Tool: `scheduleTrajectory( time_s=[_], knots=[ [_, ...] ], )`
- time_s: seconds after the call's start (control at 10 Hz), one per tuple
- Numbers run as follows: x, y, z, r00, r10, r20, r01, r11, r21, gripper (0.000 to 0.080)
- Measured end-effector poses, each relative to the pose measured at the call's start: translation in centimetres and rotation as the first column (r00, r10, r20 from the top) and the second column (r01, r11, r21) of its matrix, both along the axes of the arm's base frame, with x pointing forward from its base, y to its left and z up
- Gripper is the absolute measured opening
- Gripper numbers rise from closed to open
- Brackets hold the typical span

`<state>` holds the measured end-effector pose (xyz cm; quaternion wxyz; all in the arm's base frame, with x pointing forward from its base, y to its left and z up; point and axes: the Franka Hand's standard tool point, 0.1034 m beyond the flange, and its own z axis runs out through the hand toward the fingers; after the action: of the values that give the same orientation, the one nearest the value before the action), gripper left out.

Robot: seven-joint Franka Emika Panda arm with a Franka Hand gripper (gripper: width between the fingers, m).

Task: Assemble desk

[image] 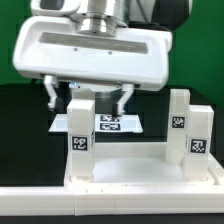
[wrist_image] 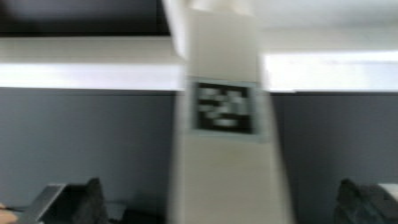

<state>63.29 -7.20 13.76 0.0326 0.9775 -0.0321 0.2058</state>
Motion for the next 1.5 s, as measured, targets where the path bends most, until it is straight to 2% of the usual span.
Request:
scheduleTrajectory(
  time_s=[0.1, 0.2, 0.4, 0.5, 0.6, 0.8, 1.0, 1.2, 1.3, 1.4, 1.5],
  knots=[
    [0.4, 0.0, 0.5, 0.999, -0.007, -0.036, 0.009, 0.999, 0.042, 0.0648],
    [0.6, 0.2, 0.6, 0.998, -0.007, -0.07, 0.012, 0.998, 0.066, 0.0648],
    [1.1, 1.0, 1.3, 0.969, 0.015, -0.248, 0.026, 0.987, 0.161, 0.0648],
    [1.2, 1.6, 1.4, 0.943, 0.024, -0.331, 0.044, 0.98, 0.195, 0.0648],
    [1.4, 1.7, 1.0, 0.924, 0.039, -0.381, 0.045, 0.977, 0.21, 0.0648],
    [1.4, 1.7, -0.7, 0.911, 0.047, -0.411, 0.038, 0.98, 0.198, 0.0648],
    [1.4, 1.6, -2.0, 0.918, 0.045, -0.393, 0.023, 0.986, 0.168, 0.0648],
    [1.3, 1.7, -2.2, 0.918, 0.019, -0.396, 0.05, 0.985, 0.165, 0.0646],
    [1.3, 1.6, -2.2, 0.918, 0.019, -0.396, 0.051, 0.985, 0.165, 0.0505],
    [1.3, 1.6, -2.2, 0.918, 0.018, -0.396, 0.052, 0.985, 0.165, 0.0505],
    [1.3, 1.6, -2.2, 0.915, -0.044, -0.401, 0.119, 0.979, 0.165, 0.0304]
  ],
)
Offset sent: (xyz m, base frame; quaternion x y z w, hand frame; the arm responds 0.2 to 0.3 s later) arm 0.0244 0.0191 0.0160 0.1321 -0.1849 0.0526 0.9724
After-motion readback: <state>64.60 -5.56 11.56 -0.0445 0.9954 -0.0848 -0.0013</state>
